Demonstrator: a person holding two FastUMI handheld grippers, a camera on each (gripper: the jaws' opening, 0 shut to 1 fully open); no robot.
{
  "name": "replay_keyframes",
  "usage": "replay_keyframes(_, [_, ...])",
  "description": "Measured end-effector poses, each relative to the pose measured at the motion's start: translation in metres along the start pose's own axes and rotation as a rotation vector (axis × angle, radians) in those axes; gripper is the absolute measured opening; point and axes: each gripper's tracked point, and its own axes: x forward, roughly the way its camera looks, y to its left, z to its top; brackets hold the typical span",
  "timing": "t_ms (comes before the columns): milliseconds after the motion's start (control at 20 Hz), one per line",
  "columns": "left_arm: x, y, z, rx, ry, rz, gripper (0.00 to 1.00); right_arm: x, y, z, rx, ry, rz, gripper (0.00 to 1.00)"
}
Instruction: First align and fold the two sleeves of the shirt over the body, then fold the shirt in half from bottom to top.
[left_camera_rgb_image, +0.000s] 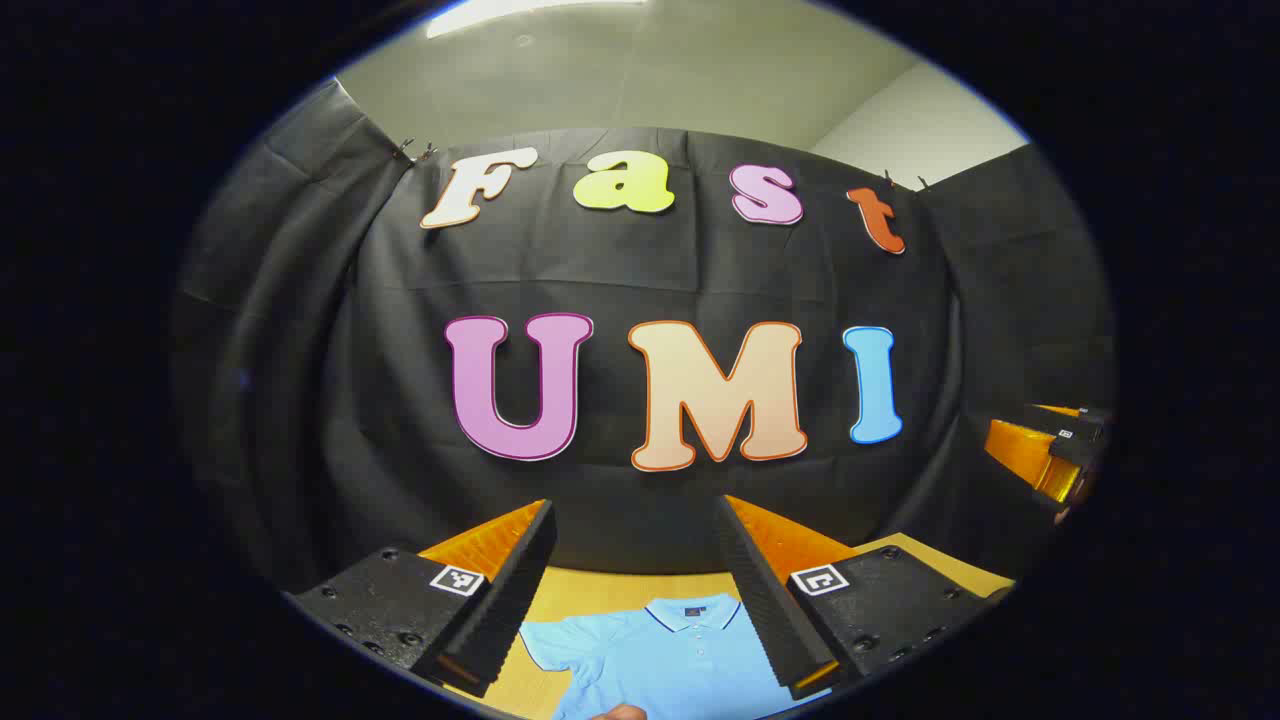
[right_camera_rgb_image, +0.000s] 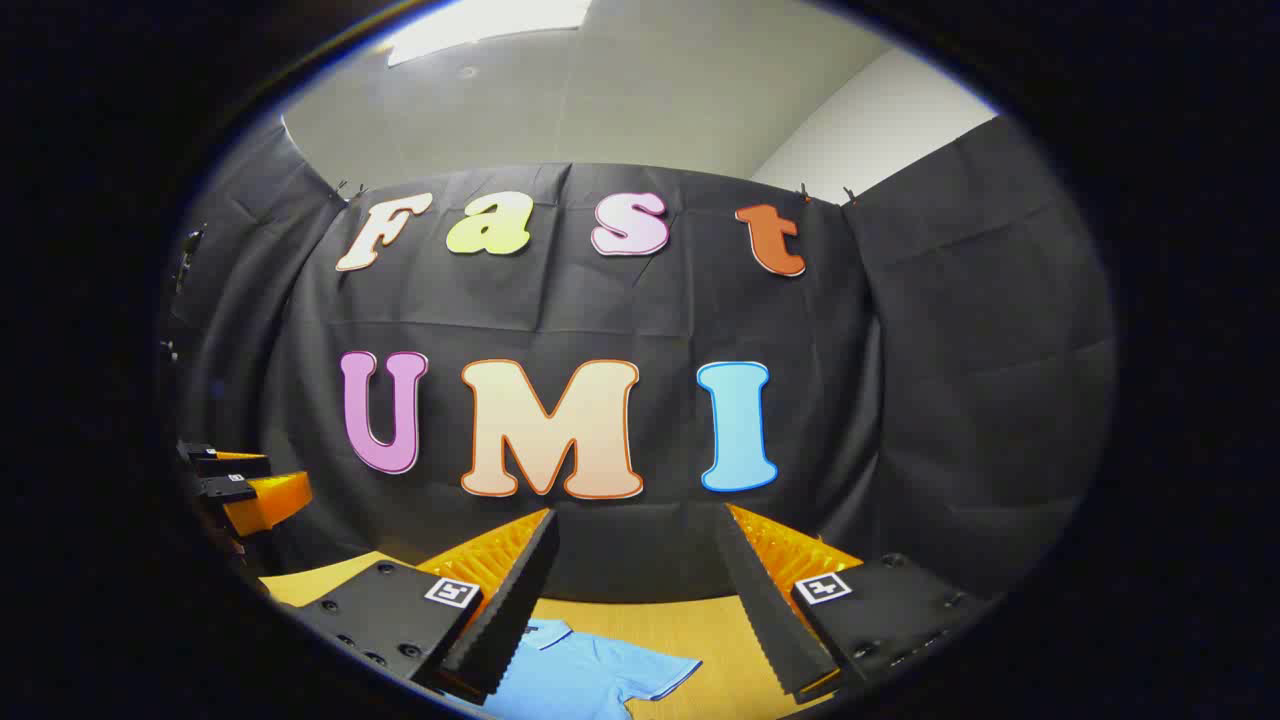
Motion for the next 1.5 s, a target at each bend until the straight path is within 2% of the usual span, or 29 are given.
replay_keyframes(550, [-0.014, 0.012, -0.004, -0.006, 0.007, 0.036, 0.95, -0.002, -0.001, -0.008, -0.007, 0.016, 0.003, 0.98])
replay_keyframes(900, [-0.017, 0.024, -0.008, -0.005, 0.016, 0.053, 0.94, 0.009, 0.006, -0.026, -0.035, 0.042, 0.016, 0.96])
replay_keyframes(1250, [-0.014, 0.035, -0.009, 0.01, 0.018, 0.079, 0.95, 0.045, 0.002, -0.093, -0.048, 0.168, 0.05, 0.98])
replay_keyframes(1500, [-0.018, 0.054, -0.01, 0.03, 0.023, 0.136, 0.95, 0.072, -0.01, -0.153, -0.044, 0.267, 0.05, 0.98])
